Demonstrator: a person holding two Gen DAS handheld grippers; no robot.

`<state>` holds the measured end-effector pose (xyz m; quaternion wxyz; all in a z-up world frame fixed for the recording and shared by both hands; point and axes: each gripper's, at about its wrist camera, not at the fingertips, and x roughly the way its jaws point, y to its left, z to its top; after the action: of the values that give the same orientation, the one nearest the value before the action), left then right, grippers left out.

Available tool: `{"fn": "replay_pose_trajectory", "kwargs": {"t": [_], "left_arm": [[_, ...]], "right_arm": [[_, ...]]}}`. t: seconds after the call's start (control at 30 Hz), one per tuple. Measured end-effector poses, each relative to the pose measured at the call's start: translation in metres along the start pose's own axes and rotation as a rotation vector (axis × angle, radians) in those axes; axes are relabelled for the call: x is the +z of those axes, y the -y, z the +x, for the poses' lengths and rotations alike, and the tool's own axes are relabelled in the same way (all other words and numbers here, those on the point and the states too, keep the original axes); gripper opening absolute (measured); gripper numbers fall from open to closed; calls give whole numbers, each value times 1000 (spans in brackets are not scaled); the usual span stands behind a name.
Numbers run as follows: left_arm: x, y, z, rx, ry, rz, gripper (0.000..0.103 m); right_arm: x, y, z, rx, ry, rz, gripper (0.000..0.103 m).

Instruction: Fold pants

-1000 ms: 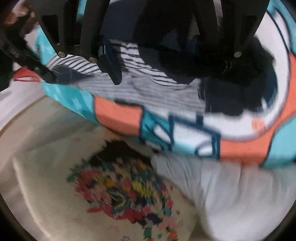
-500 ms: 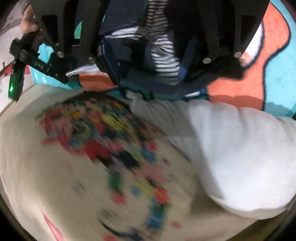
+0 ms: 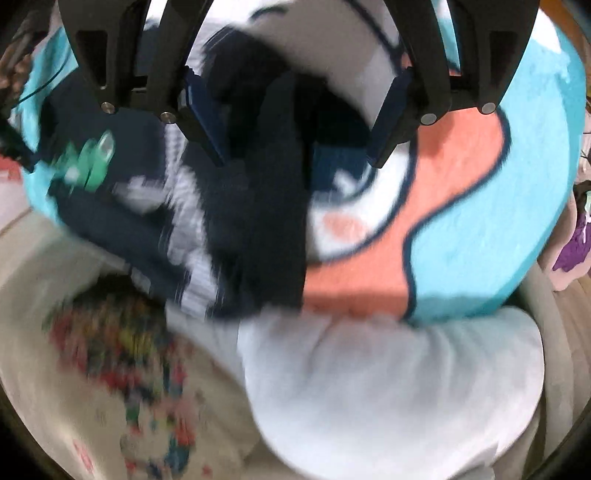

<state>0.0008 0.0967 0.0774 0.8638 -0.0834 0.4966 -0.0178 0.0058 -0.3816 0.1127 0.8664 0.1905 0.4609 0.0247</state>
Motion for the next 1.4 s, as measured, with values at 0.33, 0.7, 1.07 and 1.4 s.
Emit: {"fn": "replay_pose_trajectory", "kwargs": {"t": [0.33, 0.7, 1.07, 1.4], "left_arm": [[-40, 68, 10, 22, 36, 229, 39], [-40, 38, -62, -76, 8, 136, 25], [-42, 45, -43, -41, 12, 94, 35], [-64, 12, -61, -47, 114, -18, 59]], "right_arm": [[-45, 13, -1, -61, 25, 36, 65], [-43, -4, -27, 62, 0, 18, 10], [-75, 18, -52, 70, -35, 49, 14], [-32, 12, -84, -79, 115, -33, 54]]}}
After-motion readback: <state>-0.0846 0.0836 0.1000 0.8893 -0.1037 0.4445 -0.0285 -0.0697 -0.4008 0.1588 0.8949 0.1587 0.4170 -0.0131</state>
